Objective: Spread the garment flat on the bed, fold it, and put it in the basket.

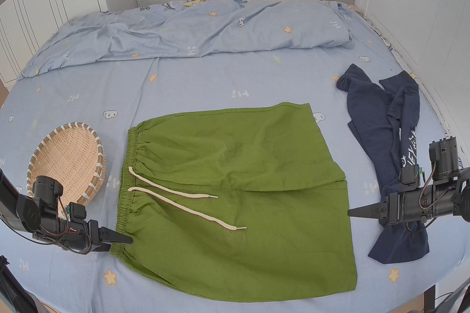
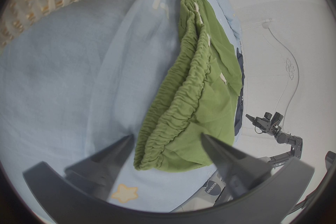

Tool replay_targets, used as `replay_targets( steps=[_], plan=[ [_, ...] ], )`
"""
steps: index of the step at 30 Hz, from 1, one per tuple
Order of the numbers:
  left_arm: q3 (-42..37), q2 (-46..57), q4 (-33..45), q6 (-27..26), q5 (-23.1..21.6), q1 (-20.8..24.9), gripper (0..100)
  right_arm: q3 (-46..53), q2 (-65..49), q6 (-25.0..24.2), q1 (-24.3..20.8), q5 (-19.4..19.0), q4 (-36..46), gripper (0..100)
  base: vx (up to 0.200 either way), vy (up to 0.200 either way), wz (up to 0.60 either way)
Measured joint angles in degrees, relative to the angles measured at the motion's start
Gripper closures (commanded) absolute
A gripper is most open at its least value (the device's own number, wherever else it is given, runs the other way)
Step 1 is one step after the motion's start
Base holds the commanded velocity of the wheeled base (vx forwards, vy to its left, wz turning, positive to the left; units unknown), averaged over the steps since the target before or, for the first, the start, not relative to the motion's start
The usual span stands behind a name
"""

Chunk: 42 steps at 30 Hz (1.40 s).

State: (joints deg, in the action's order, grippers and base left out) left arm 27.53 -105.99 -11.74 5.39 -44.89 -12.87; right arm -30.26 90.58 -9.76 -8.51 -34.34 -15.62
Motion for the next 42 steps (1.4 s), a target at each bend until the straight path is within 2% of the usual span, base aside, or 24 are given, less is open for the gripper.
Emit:
replay_targets(
  steps=[8, 17, 27, 36, 38, 42],
  plan=[
    [-0.8, -0.2, 0.0, 0.0, -0.1, 0.4, 100, 0.0, 0.3, 0.0, 0.2, 0.1, 0.0, 0, 0.0, 0.0, 0.0],
    [-4.6, 1.0, 0.0, -0.7, -0.6, -2.6, 100, 1.9, 0.5, 0.4, 0.1, 0.1, -0.1, 0, 0.0, 0.0, 0.0],
    [-8.4, 2.0, 2.4, -13.7, -1.3, -8.1, 100, 12.5, 2.5, 2.1, 0.1, 0.2, -1.8, 0, 0.0, 0.0, 0.0],
    [-8.3, 1.8, 4.1, -15.2, -1.3, -9.1, 100, 18.7, 8.4, 3.1, -3.2, 0.0, -9.1, 0, 0.0, 0.0, 0.0],
    [-8.1, 1.8, 4.2, -15.2, -1.3, -9.1, 100, 19.8, 9.1, 3.1, -4.0, -0.8, -9.9, 0, 0.0, 0.0, 0.0],
    [-7.7, 1.7, 4.4, -15.2, -1.3, -9.2, 100, 21.3, 10.0, 2.9, -5.0, -4.9, -10.3, 0, 0.0, 0.0, 0.0]
  ],
)
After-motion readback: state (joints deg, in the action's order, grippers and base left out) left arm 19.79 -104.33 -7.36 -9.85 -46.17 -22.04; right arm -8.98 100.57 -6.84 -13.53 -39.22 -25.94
